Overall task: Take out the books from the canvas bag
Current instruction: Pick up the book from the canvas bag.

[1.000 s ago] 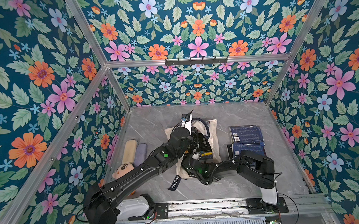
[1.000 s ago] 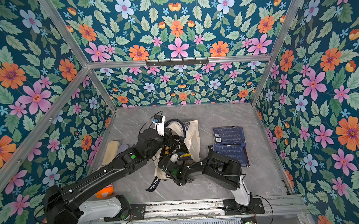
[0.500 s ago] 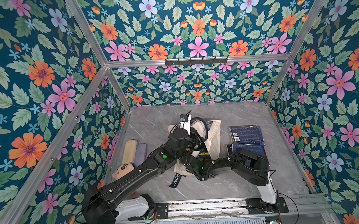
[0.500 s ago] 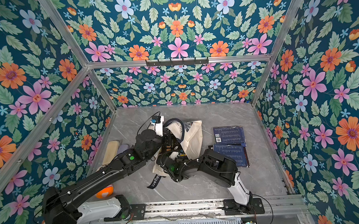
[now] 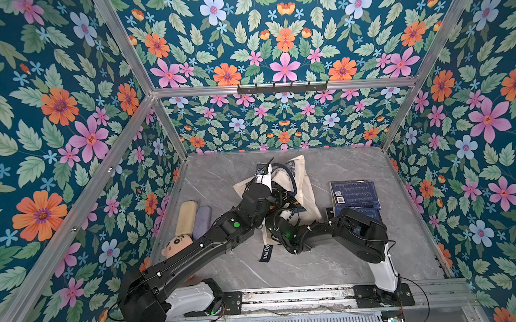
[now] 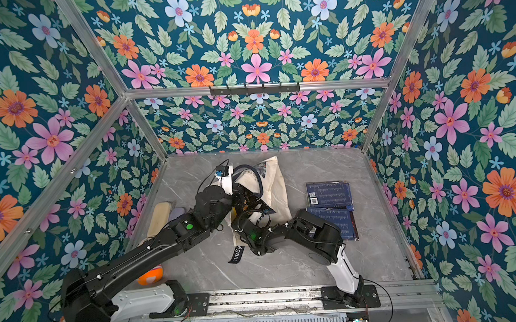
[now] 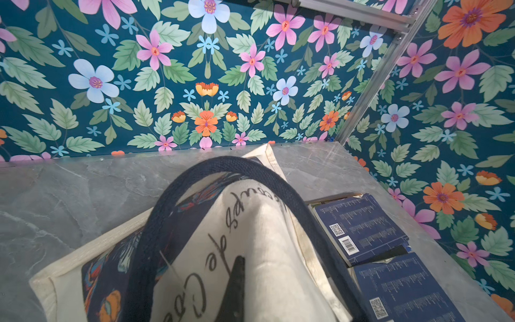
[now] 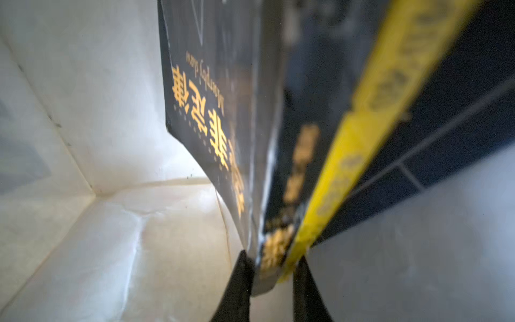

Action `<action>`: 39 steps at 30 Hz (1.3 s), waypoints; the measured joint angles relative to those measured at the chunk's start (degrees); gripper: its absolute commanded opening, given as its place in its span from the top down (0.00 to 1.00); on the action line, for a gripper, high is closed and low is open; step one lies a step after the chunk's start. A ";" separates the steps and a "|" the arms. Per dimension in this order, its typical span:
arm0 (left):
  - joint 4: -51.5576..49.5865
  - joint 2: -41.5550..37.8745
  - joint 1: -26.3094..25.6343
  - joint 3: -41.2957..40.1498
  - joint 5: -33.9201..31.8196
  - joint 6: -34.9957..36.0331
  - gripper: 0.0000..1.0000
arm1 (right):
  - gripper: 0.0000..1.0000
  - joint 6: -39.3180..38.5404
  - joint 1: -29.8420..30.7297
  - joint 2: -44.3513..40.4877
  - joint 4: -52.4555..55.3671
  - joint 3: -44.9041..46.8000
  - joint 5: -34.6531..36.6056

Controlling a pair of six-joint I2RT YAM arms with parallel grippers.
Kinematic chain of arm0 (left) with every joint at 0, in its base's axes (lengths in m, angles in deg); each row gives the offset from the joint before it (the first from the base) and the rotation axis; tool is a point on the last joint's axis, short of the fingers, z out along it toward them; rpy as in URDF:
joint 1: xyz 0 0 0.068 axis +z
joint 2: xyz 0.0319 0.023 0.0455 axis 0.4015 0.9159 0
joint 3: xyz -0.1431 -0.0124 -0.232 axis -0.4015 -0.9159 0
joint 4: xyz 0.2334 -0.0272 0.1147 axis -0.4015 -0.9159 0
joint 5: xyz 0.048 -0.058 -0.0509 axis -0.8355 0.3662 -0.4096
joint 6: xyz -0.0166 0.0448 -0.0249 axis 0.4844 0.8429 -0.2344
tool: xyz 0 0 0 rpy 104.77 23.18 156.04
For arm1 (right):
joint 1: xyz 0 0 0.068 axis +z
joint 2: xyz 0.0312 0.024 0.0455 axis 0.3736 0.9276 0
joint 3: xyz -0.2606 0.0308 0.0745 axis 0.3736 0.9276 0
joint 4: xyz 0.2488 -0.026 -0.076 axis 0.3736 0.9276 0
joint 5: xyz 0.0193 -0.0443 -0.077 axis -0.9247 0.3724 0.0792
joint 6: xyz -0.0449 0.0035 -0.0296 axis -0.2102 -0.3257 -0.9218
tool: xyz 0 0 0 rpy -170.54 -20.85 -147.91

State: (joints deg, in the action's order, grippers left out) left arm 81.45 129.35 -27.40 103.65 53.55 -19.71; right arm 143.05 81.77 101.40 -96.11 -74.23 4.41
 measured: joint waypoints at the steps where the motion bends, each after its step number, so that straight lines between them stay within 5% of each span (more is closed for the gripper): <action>1: -0.02 0.13 0.00 0.11 -0.50 0.00 1.00 | 0.92 -0.46 0.02 -0.44 -0.11 0.57 -0.39; 18: -1.14 1.77 -0.17 1.29 -8.85 -0.85 1.00 | 0.95 -7.19 8.15 -20.09 -0.35 19.34 -1.07; 22: -1.36 2.05 -0.17 1.53 -9.60 -0.87 1.00 | 0.89 -7.10 8.37 -21.59 0.39 21.40 -1.29; 29: -1.88 2.25 -0.15 1.68 -9.88 -0.87 1.00 | 0.52 -9.51 8.44 -23.02 -1.31 25.20 -1.79; 39: -2.43 2.43 -0.13 1.90 -9.84 -0.87 1.00 | 0.46 -12.85 6.23 -30.69 -4.04 31.41 -3.02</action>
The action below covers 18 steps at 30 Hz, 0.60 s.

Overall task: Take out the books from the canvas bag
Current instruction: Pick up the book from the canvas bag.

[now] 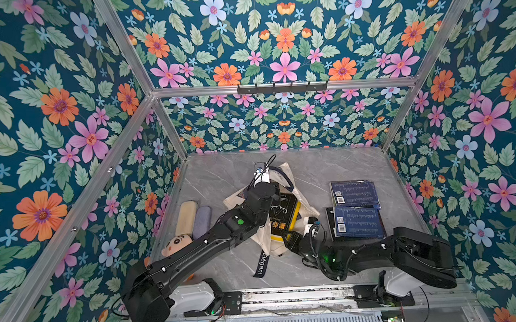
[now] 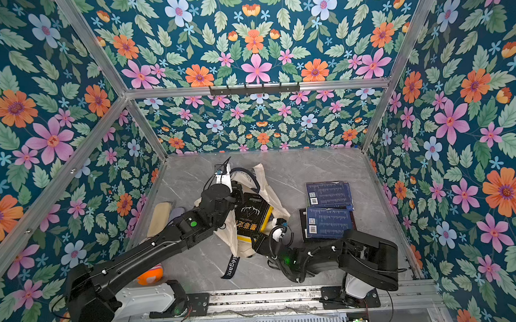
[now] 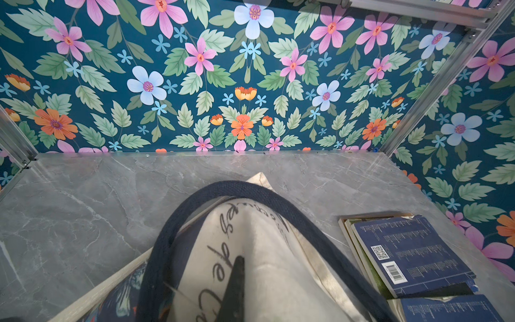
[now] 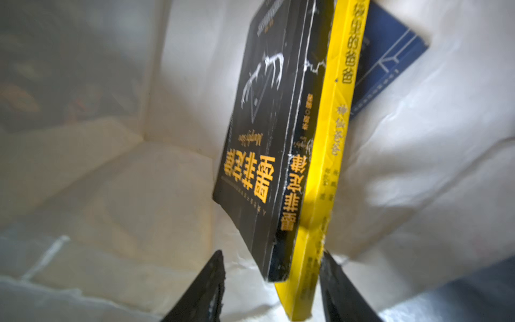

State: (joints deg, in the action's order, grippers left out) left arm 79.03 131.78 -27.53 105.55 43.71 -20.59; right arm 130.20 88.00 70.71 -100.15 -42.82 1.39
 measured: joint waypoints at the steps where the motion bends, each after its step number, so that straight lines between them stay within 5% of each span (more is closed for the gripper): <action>1: -0.02 0.00 0.00 0.00 0.00 0.00 1.00 | 0.46 -0.46 -0.61 -0.66 0.00 0.09 -0.39; 18: -0.26 -0.02 0.07 0.00 0.09 0.00 1.00 | 0.50 -3.69 -5.66 -4.37 10.27 -0.68 -4.90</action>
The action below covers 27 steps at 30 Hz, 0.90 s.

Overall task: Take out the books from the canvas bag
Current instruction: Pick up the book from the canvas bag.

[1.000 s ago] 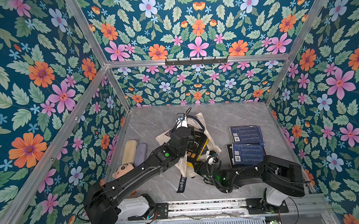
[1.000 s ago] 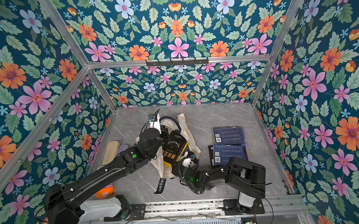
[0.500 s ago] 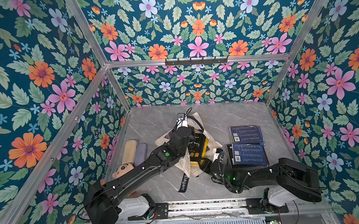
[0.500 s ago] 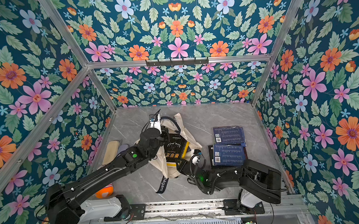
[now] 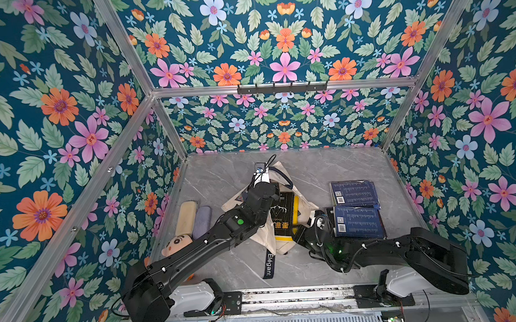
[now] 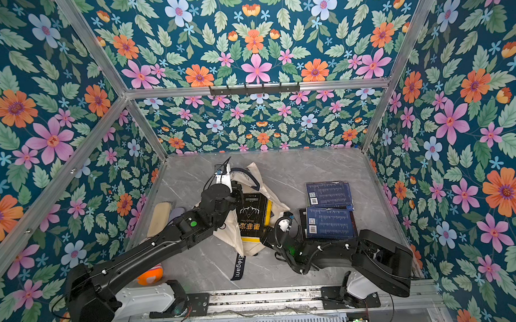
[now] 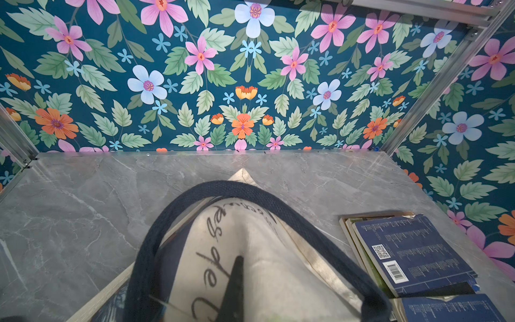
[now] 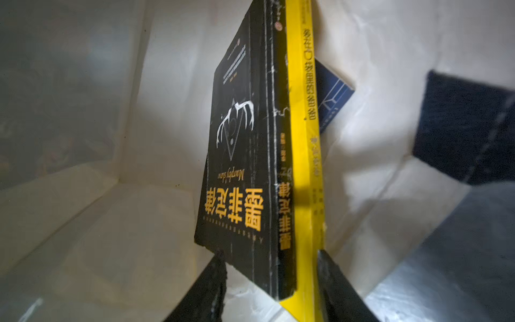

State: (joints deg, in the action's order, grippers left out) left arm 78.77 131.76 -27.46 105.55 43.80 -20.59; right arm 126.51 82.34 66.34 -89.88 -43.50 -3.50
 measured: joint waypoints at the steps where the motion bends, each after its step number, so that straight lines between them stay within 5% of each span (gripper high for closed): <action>1: -0.09 -0.04 0.00 0.00 0.00 0.00 1.00 | 0.52 -0.02 -0.39 -0.02 0.46 0.11 -0.24; 11: -0.15 -0.04 0.00 0.00 0.28 0.00 1.00 | 0.57 -2.84 -9.01 5.22 -8.66 6.93 -7.17; 22: -0.61 -0.04 0.04 0.00 0.28 0.02 1.00 | 0.58 -5.73 -10.12 15.87 -31.54 9.73 -12.50; 27: -0.61 -0.04 0.02 0.11 0.39 0.02 1.00 | 0.57 -4.48 -10.12 14.75 -32.87 10.78 -11.98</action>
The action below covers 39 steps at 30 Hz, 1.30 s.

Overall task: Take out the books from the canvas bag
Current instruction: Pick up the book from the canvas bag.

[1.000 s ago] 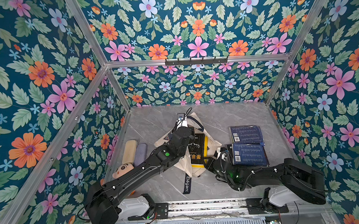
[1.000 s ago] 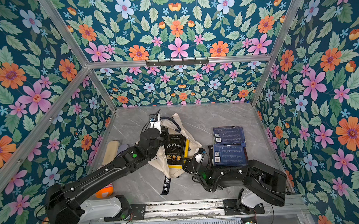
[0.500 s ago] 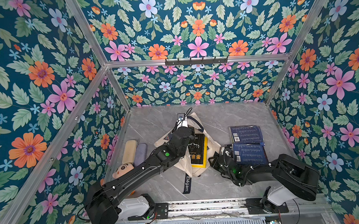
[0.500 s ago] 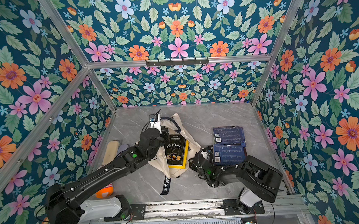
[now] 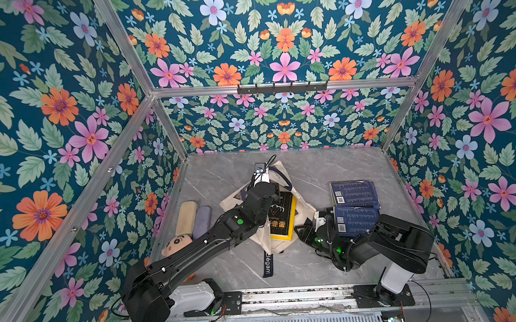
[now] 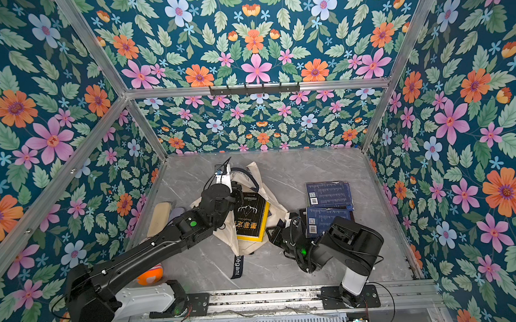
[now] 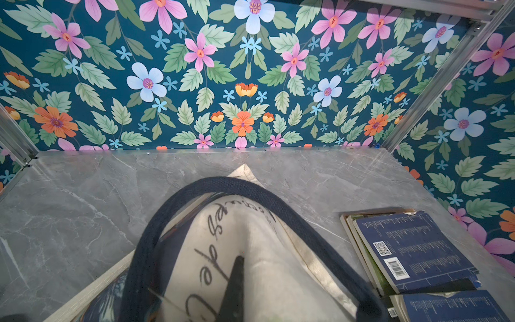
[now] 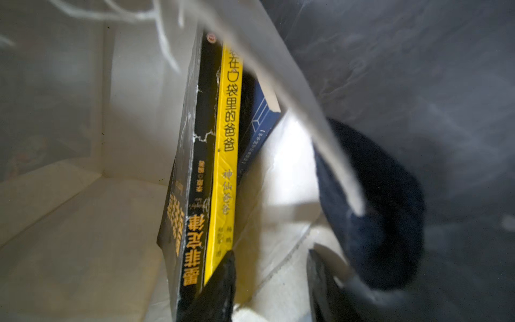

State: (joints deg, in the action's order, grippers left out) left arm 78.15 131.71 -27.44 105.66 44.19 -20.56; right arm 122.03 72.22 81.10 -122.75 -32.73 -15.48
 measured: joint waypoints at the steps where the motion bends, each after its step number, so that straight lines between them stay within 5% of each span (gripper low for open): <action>1: 0.00 0.00 0.00 0.00 0.00 0.00 1.00 | 0.57 0.00 0.00 -0.52 0.50 -0.09 0.24; 14: -0.04 0.33 0.00 0.15 0.00 0.00 1.00 | 0.57 -1.53 0.02 -9.44 12.13 -3.06 2.69; 39: -0.22 0.24 0.02 0.17 0.85 -0.02 1.00 | 0.68 -1.70 -0.81 5.31 3.43 -9.25 -0.66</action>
State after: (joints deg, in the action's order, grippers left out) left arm 77.94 131.95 -27.42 105.84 45.05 -20.59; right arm 120.32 71.41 86.41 -119.32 -41.97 -16.14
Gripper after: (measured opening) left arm 0.049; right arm 0.323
